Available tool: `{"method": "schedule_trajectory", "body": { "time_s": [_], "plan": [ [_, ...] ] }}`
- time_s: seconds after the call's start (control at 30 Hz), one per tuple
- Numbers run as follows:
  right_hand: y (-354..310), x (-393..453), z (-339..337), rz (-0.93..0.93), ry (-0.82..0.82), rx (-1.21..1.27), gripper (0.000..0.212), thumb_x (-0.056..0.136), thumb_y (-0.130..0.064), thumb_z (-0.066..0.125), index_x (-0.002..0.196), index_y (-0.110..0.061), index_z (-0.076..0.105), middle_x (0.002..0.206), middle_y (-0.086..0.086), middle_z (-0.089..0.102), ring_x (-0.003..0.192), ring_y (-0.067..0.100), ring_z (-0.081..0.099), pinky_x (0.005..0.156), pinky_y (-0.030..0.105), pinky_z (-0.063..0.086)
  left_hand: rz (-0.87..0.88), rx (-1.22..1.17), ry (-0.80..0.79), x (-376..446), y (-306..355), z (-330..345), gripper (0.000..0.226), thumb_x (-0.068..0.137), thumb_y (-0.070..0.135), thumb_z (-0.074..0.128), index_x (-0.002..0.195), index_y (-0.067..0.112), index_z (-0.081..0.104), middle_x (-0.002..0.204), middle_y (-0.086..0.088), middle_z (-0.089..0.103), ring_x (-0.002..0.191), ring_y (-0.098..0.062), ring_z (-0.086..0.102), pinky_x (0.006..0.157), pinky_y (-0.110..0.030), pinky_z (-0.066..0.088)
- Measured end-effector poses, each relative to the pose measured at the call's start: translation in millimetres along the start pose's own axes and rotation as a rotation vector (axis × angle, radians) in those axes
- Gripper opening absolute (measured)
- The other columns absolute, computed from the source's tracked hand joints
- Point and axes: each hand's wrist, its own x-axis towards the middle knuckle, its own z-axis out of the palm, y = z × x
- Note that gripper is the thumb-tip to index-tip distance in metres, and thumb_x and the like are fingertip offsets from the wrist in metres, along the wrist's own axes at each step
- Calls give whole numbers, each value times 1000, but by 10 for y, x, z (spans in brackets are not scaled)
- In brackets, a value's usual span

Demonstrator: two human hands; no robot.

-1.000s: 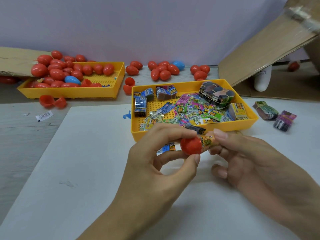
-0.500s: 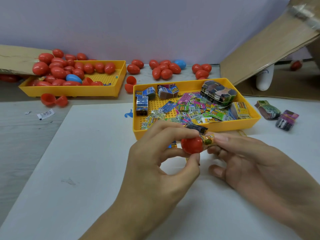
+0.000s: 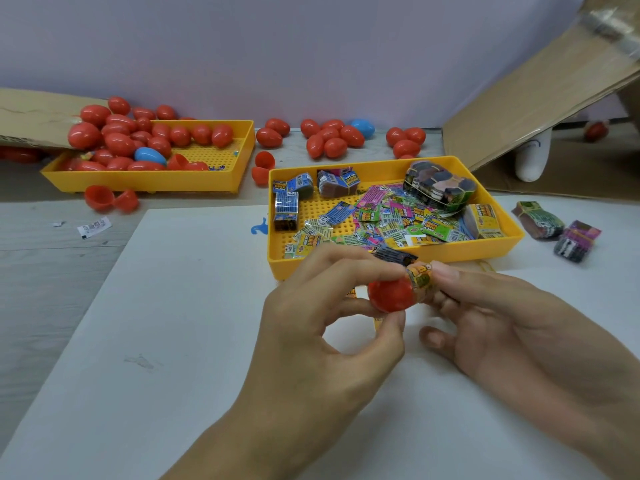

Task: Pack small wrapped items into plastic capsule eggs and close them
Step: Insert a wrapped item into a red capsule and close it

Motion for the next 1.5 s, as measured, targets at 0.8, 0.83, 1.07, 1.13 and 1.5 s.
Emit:
{"method": "schedule_trajectory", "body": {
  "time_s": [0.8,0.83,1.07,1.13,1.5],
  "plan": [
    [-50,-108,106,-69,155,-200,23,54,-32,83,74,-20,81,80,-8,72,72,0,62,53,23,45,-44,-43,63,-3,22,16,31,72,10,83,100,17,72,98,0,63,90,-22,68,72,-26,60],
    [-42,-110,106,-82,139,-208,31,52,-37,87,77,-20,81,81,-8,72,73,0,63,52,23,46,-48,-58,72,-6,25,18,29,72,15,83,99,17,72,97,1,63,90,-22,68,71,-25,59],
    [-22,-130,128,-159,115,-257,49,49,-52,88,81,-16,81,87,-7,72,77,2,61,47,23,46,-71,-117,157,-24,-15,25,26,73,1,76,93,17,73,91,-4,65,86,-21,67,68,-21,57],
    [-29,-127,134,-192,132,-257,42,56,-51,84,78,-15,81,86,-7,70,79,5,59,48,24,45,-64,-124,178,-19,-11,11,25,73,2,76,93,17,74,90,-4,66,85,-21,69,67,-20,57],
    [-50,-95,84,-176,127,-178,49,48,-48,91,85,-20,75,86,12,73,75,23,73,47,28,52,81,-37,175,-38,18,43,25,75,5,73,98,13,73,97,-9,65,88,-21,70,69,-21,58]
  ]
}}
